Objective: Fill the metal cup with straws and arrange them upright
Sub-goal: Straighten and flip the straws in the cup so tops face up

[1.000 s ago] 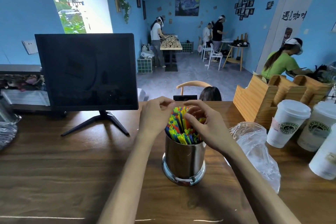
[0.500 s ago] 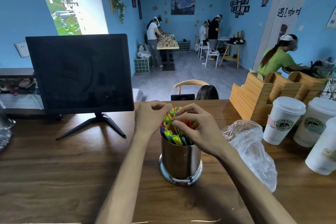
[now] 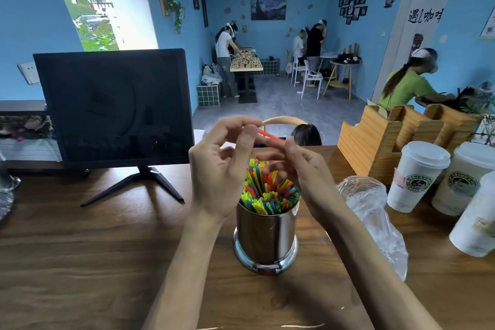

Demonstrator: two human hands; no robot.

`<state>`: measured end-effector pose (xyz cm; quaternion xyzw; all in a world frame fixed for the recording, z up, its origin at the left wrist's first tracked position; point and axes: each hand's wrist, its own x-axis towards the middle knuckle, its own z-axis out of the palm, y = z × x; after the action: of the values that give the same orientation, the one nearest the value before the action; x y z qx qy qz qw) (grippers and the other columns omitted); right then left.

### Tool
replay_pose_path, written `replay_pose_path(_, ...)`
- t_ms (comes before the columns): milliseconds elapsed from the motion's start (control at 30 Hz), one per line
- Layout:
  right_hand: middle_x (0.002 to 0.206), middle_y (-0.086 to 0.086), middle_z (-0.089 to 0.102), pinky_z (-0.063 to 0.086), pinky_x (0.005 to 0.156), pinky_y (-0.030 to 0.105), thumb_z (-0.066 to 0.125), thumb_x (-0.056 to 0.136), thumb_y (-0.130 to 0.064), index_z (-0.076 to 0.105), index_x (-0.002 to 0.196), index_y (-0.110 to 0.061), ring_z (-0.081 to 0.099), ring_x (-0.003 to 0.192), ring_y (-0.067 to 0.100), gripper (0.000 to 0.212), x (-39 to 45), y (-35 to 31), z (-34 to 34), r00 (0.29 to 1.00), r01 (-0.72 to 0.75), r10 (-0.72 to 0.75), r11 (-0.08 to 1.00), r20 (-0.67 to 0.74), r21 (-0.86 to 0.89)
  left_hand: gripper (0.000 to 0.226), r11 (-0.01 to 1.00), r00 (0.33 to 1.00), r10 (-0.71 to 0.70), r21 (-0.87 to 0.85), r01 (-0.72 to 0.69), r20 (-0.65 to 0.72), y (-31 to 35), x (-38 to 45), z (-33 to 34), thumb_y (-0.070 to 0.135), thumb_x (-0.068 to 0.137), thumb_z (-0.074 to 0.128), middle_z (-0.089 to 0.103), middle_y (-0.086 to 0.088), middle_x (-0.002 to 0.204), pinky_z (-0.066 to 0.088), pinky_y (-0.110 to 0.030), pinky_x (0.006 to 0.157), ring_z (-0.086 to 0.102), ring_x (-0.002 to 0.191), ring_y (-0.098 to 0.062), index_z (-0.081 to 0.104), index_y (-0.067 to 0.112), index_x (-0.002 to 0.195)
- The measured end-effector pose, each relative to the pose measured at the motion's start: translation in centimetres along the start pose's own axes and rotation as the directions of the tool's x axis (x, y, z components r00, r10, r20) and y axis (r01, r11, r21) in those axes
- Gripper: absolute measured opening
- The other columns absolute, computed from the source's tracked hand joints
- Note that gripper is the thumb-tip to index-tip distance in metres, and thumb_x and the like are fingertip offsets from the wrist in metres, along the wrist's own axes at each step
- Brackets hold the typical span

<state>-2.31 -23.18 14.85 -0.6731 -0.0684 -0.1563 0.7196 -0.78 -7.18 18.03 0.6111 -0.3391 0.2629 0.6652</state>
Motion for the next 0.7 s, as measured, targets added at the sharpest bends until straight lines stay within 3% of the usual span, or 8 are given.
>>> replay_pose_path(67,0.111,0.014,0.075,0.05,0.06,0.021,0.045,0.1,-0.044,0.061,0.128,-0.003,0.07,0.076,0.016,0.052,0.6,-0.7,0.0,0.996,-0.092,0.088,0.957,0.027,0.276,0.008,0.997,0.996,-0.071,0.016,0.07,0.057,-0.8,-0.7,-0.3,0.019,0.096,0.068,0.077,0.005,0.088,0.055,-0.026,0.067,0.074,0.078,-0.011,0.074,0.019,0.101)
replay_pose_path(133,0.11,0.01,0.075,0.051,0.057,0.02,0.046,0.104,-0.033,0.058,0.13,-0.004,0.073,0.077,0.016,0.041,1.0,-1.6,-0.4,0.99,-0.139,0.137,0.895,0.036,0.425,0.01,0.984,0.983,-0.155,0.107,0.144,0.101,-1.9,-1.2,-0.5,0.021,0.092,0.073,0.079,0.008,0.088,0.059,-0.033,0.071,0.074,0.077,-0.009,0.078,0.026,0.1)
replay_pose_path(267,0.101,0.008,0.075,0.06,0.063,0.022,0.056,0.1,-0.013,0.058,0.131,0.0,0.073,0.077,0.019,0.034,2.0,-2.2,-0.6,0.982,-0.132,0.176,0.897,-0.067,0.421,0.017,0.928,0.927,-0.261,0.335,0.164,0.268,-3.5,-1.5,-0.9,0.022,0.089,0.077,0.078,0.018,0.096,0.062,-0.035,0.084,0.073,0.091,-0.001,0.08,0.033,0.102)
replay_pose_path(367,0.097,0.009,0.072,0.06,0.067,0.025,0.058,0.1,-0.009,0.061,0.124,0.0,0.073,0.078,0.019,0.026,2.5,-1.7,-0.4,0.984,-0.05,0.083,0.977,-0.157,0.207,0.015,0.899,0.916,-0.261,0.422,0.116,0.304,-4.3,-1.6,-1.2,0.026,0.088,0.079,0.077,0.018,0.098,0.061,-0.034,0.085,0.071,0.096,-0.001,0.081,0.037,0.098)
replay_pose_path(467,0.097,0.011,0.072,0.062,0.071,0.032,0.06,0.099,-0.005,0.056,0.127,-0.006,0.074,0.075,0.023,0.028,2.4,-1.1,-0.3,0.969,0.088,-0.114,0.989,-0.219,-0.122,0.013,0.904,0.949,-0.224,0.411,0.117,0.222,-5.0,-1.4,-1.5,0.02,0.087,0.079,0.077,0.018,0.094,0.058,-0.031,0.086,0.07,0.095,-0.002,0.082,0.031,0.093)
replay_pose_path(533,0.097,0.004,0.071,0.061,0.075,0.034,0.064,0.096,-0.004,0.044,0.141,-0.022,0.073,0.073,0.018,0.052,2.2,-0.2,0.0,0.956,0.16,-0.238,0.912,-0.169,-0.378,0.013,0.891,0.966,-0.237,0.421,0.172,0.106,-5.7,-1.3,-1.5,0.018,0.087,0.077,0.076,0.017,0.092,0.057,-0.028,0.082,0.068,0.091,-0.002,0.081,0.029,0.091)
replay_pose_path(600,0.097,-0.003,0.068,0.061,0.077,0.037,0.069,0.093,-0.005,0.018,0.154,-0.046,0.072,0.073,0.014,0.089,2.1,0.9,0.2,0.95,0.201,-0.301,0.788,-0.079,-0.582,0.012,0.863,0.959,-0.283,0.438,0.25,0.01,-6.9,-1.1,-1.6,0.021,0.088,0.076,0.075,0.016,0.095,0.058,-0.029,0.082,0.068,0.091,-0.003,0.081,0.028,0.095)
replay_pose_path(700,0.098,-0.007,0.065,0.061,0.077,0.04,0.07,0.09,-0.005,-0.006,0.148,-0.064,0.071,0.075,0.009,0.113,1.9,1.6,0.3,0.955,0.217,-0.295,0.7,0.001,-0.681,0.021,0.798,0.889,-0.458,0.451,0.399,0.022,-8.2,-1.0,-1.9,0.033,0.09,0.074,0.074,0.013,0.104,0.06,-0.03,0.083,0.068,0.093,-0.001,0.078,0.027,0.11)
